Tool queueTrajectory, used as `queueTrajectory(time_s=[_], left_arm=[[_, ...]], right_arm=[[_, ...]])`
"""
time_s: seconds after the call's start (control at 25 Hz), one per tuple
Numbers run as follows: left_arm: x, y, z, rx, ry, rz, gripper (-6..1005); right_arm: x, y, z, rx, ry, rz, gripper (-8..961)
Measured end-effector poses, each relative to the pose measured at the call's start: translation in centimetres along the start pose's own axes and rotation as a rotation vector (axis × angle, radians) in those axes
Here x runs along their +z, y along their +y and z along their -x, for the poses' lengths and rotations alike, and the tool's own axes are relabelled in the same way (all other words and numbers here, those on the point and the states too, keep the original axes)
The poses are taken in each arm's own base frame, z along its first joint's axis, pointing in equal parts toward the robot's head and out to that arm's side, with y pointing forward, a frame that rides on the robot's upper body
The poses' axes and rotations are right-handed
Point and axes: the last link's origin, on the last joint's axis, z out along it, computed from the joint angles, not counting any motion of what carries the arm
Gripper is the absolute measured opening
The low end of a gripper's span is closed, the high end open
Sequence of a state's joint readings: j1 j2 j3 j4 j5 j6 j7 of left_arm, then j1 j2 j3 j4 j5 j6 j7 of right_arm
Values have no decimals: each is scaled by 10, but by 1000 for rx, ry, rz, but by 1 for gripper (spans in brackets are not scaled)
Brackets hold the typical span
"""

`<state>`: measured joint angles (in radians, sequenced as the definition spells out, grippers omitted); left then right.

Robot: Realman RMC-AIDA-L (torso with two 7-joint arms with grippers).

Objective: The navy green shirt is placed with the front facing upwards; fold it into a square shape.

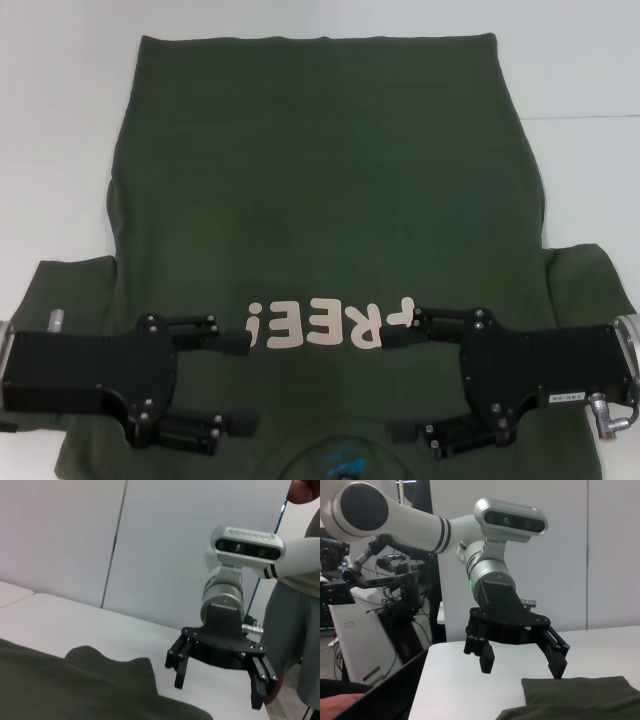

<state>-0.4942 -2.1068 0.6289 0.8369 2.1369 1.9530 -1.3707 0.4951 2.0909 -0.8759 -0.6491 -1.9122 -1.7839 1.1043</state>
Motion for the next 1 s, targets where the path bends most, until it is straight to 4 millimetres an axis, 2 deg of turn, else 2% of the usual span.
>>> queueTrajectory(time_s=[0.56,0.72,0.88,0.92,0.96,1.0], left_arm=[[2,0,2,-2,6,-2,856],[3,0,1,2,10,-4,855],[4,-2,-1,7,10,-7,854],[4,-3,-1,8,10,-7,854],[5,-3,-2,9,11,-7,853],[6,-4,-2,10,13,-5,853]], right_arm=[[-1,-5,5,6,28,-6,916],[-17,-24,15,58,82,-136,917],[-44,-45,26,117,143,-330,917],[-59,-51,30,137,189,-408,917],[-59,-51,30,137,189,-408,916],[-67,-53,31,162,220,-445,916]])
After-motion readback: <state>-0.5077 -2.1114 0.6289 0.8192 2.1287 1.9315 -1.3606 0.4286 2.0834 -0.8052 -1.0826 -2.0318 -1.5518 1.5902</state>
